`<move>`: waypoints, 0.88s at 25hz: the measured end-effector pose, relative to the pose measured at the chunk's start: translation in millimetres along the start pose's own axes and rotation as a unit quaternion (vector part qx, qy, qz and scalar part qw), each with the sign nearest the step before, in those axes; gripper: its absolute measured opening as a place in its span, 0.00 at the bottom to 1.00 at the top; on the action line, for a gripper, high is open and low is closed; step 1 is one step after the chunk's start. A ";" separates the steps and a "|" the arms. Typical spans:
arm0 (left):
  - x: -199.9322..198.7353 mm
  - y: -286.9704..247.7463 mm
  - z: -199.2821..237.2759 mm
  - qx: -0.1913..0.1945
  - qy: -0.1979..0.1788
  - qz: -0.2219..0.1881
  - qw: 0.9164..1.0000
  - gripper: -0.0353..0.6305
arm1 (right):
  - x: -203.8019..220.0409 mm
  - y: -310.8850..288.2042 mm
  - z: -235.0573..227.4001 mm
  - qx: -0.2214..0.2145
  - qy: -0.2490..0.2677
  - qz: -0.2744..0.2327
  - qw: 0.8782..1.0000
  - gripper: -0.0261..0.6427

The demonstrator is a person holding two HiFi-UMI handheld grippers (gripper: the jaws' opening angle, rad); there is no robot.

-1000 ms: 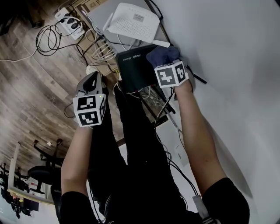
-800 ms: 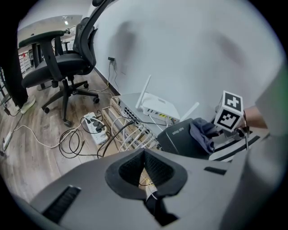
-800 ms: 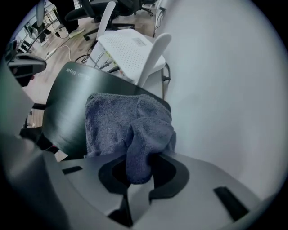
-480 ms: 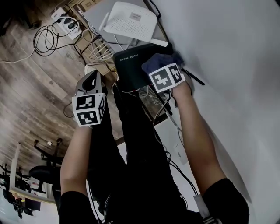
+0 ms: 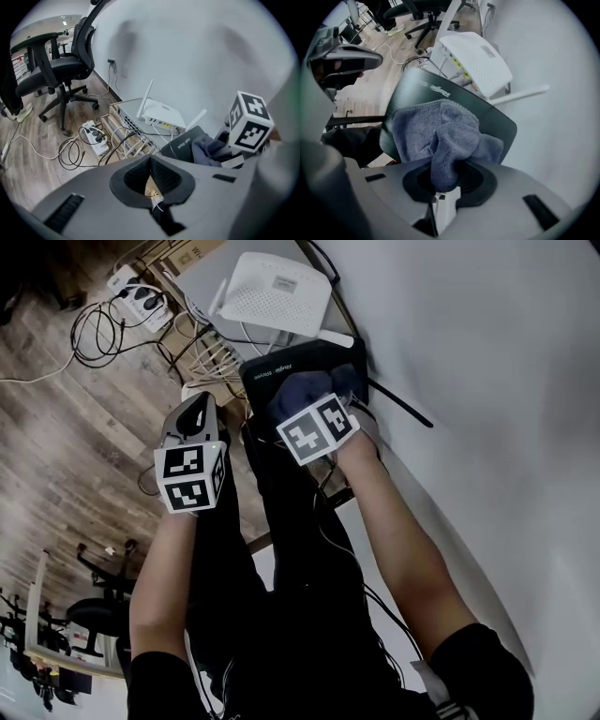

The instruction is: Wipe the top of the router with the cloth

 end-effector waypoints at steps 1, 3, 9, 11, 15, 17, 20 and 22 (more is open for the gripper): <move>-2.3 1.5 1.8 -0.002 0.001 -0.002 1.000 0.06 | -6.3 4.7 8.9 -0.010 0.004 -0.007 1.000 0.11; -6.3 6.3 6.7 -0.006 0.006 -0.007 1.000 0.06 | -16.5 12.4 22.4 -0.012 0.019 -0.020 1.000 0.11; -9.7 25.0 30.5 -0.021 0.014 -0.014 1.000 0.06 | -38.4 25.9 37.8 0.014 0.066 -0.044 0.997 0.11; -8.1 28.0 38.2 -0.027 0.019 -0.016 0.999 0.06 | -47.3 30.2 41.1 0.002 0.061 -0.059 0.996 0.11; -0.8 30.7 47.5 -0.034 0.039 -0.020 0.998 0.06 | -67.4 40.9 52.9 -0.031 0.039 -0.102 0.994 0.11; 0.5 30.7 48.7 -0.033 0.047 -0.024 0.998 0.06 | -74.9 45.4 57.7 -0.045 0.037 -0.110 0.992 0.11; 0.9 32.0 49.5 -0.033 0.049 -0.029 0.998 0.06 | -85.4 51.6 67.3 -0.073 0.031 -0.130 0.988 0.11; -1.8 34.3 48.6 -0.034 0.049 -0.032 0.998 0.06 | -94.7 56.3 73.3 -0.095 0.028 -0.161 0.982 0.11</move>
Point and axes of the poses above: the fingertips, and each gripper's own axes: y backward along the fingers, z to its left, x out of its underside, the point moved 1 cm from there along y, backward along the fingers, and after that the axes turned 12 degrees about x, right-handed, at the moved point
